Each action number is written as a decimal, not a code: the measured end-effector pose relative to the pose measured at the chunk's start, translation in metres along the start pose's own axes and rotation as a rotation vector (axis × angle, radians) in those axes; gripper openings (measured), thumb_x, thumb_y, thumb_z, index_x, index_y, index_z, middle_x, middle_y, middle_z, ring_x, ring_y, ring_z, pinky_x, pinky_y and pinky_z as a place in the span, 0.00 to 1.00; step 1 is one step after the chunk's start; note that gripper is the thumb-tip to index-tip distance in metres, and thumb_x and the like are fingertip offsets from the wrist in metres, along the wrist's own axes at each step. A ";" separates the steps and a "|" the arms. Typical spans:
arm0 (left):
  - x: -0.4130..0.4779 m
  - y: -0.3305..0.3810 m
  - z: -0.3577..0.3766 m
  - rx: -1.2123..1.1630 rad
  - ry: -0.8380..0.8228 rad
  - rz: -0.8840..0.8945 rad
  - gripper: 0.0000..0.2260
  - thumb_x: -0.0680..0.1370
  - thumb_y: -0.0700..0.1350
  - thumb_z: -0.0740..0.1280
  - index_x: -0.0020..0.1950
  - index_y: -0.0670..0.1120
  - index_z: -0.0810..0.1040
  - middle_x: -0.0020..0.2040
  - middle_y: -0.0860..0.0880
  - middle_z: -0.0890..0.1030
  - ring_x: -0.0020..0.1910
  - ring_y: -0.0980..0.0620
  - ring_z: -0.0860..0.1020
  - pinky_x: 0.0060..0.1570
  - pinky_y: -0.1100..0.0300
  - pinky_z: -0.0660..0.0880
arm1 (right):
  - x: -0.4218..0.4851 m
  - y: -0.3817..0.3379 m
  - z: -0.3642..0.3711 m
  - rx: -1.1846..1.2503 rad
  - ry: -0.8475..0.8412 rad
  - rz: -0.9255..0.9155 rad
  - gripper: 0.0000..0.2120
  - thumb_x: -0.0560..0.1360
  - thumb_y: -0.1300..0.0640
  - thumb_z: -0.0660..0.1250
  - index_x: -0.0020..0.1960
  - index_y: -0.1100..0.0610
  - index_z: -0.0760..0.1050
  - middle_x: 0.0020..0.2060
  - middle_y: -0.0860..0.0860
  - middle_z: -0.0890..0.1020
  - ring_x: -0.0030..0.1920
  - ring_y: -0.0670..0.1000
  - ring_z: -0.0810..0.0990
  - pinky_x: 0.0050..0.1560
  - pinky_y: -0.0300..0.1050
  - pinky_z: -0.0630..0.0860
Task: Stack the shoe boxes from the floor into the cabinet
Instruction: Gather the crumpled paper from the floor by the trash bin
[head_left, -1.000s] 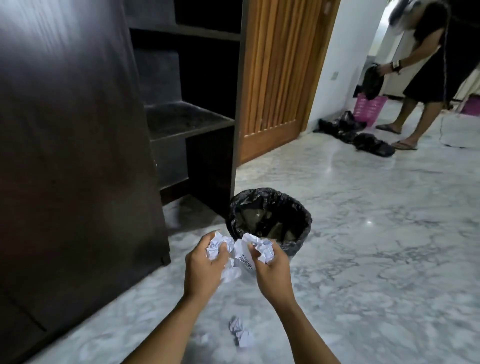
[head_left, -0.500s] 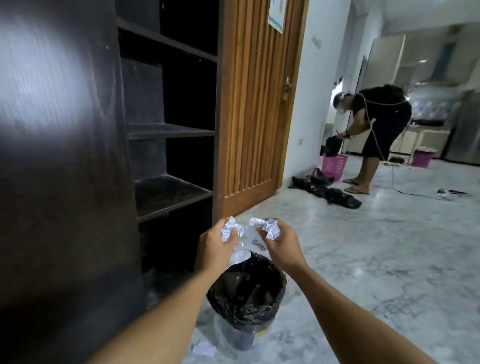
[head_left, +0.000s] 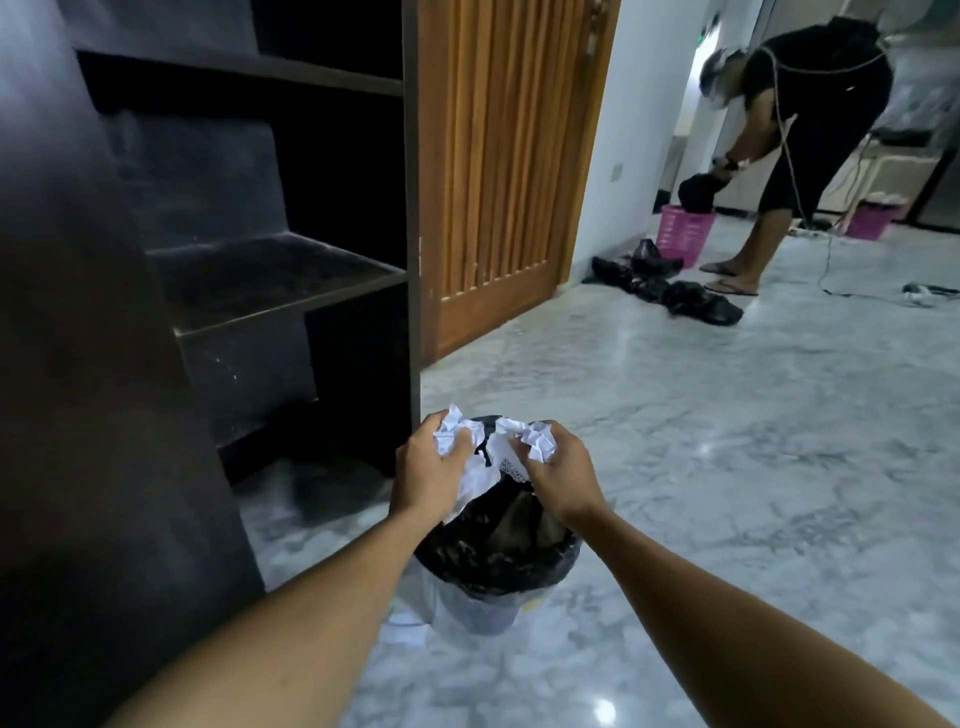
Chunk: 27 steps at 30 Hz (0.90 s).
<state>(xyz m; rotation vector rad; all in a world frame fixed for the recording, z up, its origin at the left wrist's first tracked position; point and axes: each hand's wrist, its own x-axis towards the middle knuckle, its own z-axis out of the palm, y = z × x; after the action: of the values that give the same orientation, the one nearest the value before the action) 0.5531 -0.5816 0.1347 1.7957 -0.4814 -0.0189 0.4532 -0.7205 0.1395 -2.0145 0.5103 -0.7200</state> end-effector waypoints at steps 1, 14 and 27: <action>-0.003 -0.011 0.004 0.011 -0.015 -0.033 0.15 0.79 0.51 0.67 0.64 0.47 0.78 0.54 0.49 0.83 0.52 0.49 0.80 0.48 0.60 0.73 | -0.004 0.008 0.006 -0.012 -0.014 0.019 0.07 0.78 0.51 0.69 0.48 0.55 0.78 0.42 0.42 0.84 0.43 0.34 0.81 0.44 0.32 0.74; -0.022 -0.030 0.013 0.090 -0.093 -0.157 0.23 0.76 0.58 0.69 0.68 0.51 0.74 0.63 0.51 0.79 0.62 0.48 0.77 0.60 0.53 0.74 | -0.005 0.036 0.037 0.173 -0.031 0.327 0.22 0.73 0.49 0.72 0.63 0.57 0.73 0.54 0.54 0.81 0.49 0.52 0.82 0.43 0.42 0.76; -0.015 -0.025 0.026 -0.029 -0.141 -0.152 0.19 0.79 0.53 0.68 0.68 0.46 0.76 0.64 0.49 0.79 0.57 0.55 0.76 0.49 0.71 0.72 | -0.004 0.043 0.025 0.156 -0.030 0.307 0.28 0.74 0.40 0.71 0.68 0.53 0.70 0.59 0.52 0.78 0.57 0.52 0.80 0.58 0.48 0.78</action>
<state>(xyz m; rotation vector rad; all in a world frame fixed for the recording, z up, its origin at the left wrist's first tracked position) 0.5404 -0.5956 0.1007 1.8067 -0.4407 -0.2580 0.4637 -0.7242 0.0908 -1.7497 0.7052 -0.5236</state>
